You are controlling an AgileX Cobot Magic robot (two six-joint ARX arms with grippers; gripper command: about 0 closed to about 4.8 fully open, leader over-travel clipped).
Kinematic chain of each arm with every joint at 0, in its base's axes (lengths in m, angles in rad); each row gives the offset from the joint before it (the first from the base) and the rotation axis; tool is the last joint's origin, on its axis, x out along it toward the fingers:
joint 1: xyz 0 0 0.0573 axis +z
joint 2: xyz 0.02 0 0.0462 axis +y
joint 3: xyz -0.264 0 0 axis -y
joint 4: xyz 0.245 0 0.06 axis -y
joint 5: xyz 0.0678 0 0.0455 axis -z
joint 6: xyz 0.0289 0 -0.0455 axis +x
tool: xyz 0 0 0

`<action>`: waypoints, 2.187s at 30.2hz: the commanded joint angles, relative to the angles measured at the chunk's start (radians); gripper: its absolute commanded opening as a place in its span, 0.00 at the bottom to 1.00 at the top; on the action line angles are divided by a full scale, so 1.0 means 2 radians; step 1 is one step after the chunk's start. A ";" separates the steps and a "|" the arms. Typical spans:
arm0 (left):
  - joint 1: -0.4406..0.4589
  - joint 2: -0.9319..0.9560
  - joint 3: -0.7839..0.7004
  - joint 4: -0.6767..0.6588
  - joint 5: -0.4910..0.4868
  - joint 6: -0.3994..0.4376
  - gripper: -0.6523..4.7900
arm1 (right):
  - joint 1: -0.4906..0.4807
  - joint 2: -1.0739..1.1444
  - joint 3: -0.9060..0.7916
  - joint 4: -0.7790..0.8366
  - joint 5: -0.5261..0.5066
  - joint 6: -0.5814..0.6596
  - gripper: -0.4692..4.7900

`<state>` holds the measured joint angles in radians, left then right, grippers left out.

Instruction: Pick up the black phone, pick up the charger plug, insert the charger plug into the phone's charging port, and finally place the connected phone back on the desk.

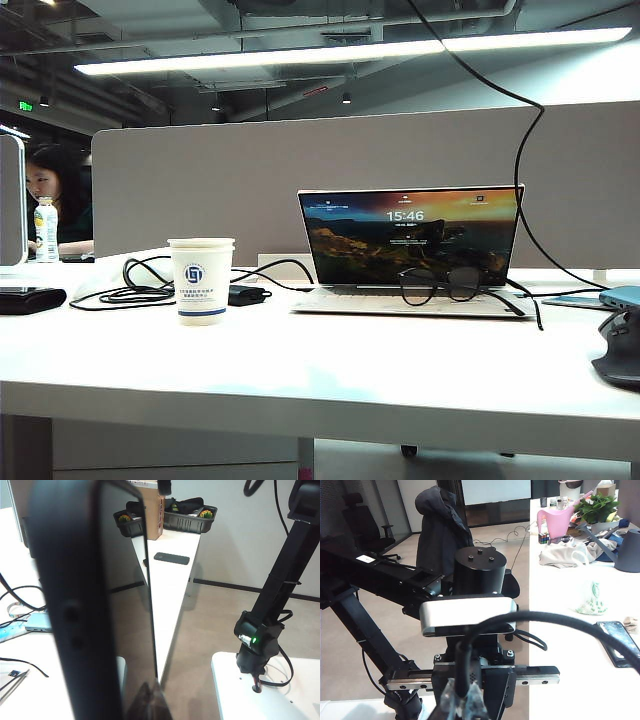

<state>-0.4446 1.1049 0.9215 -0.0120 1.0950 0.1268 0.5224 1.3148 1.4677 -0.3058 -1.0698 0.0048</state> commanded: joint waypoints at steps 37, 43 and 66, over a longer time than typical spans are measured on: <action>0.000 -0.002 0.002 0.031 -0.011 0.009 0.11 | 0.001 0.010 0.003 -0.038 -0.001 -0.035 0.08; 0.000 -0.002 0.002 0.038 -0.010 0.009 0.11 | 0.001 0.010 0.003 -0.052 0.001 -0.046 0.08; 0.000 0.086 0.002 0.016 -0.160 -0.080 0.11 | -0.039 -0.071 0.003 -0.202 0.296 -0.084 0.08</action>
<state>-0.4446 1.2617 0.9215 -0.0147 0.8032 0.0193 0.4427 1.1786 1.4685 -0.6792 -0.5217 -0.1230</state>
